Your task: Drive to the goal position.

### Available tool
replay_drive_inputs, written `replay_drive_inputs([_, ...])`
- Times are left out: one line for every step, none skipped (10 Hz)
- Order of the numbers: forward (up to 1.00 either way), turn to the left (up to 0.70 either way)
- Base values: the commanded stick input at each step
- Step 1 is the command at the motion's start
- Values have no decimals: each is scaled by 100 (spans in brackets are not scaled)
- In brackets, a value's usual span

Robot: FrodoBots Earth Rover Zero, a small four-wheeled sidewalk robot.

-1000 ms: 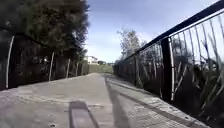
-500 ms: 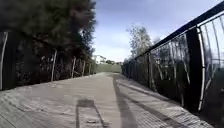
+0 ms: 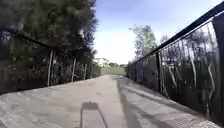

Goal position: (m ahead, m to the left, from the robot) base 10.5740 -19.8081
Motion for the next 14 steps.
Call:
replay_drive_inputs([100,0])
replay_drive_inputs([100,0])
replay_drive_inputs([100,0])
replay_drive_inputs([100,0])
replay_drive_inputs([100,0])
replay_drive_inputs([100,0])
replay_drive_inputs([100,0])
replay_drive_inputs([100,0])
replay_drive_inputs([100,0])
replay_drive_inputs([100,0])
replay_drive_inputs([100,0])
replay_drive_inputs([100,0])
replay_drive_inputs([100,0])
replay_drive_inputs([100,0])
